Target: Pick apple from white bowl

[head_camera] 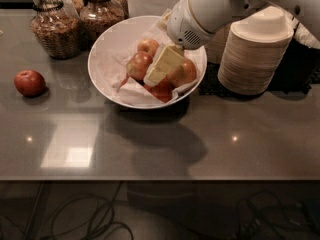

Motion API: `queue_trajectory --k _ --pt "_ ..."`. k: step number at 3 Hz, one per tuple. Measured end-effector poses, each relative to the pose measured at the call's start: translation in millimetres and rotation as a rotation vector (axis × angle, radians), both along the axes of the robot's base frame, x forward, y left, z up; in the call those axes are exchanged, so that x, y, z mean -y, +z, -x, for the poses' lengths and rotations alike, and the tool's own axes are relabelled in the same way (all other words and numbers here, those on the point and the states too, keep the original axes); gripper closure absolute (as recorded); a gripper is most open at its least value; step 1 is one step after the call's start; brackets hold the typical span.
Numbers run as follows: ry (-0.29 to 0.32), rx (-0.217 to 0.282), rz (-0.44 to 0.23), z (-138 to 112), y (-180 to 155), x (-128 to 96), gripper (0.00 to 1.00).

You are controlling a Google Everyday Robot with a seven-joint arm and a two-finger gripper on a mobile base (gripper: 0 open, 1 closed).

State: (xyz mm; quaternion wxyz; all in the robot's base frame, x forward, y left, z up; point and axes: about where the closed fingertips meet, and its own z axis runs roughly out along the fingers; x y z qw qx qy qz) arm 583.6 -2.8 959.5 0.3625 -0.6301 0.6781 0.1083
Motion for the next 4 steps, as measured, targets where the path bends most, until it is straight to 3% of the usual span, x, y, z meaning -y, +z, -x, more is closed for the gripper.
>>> queue_trajectory --k 3,4 --pt "-0.011 -0.058 -0.033 -20 -29 -22 0.16" --pt "-0.016 -0.086 -0.048 -20 -38 -24 0.23"
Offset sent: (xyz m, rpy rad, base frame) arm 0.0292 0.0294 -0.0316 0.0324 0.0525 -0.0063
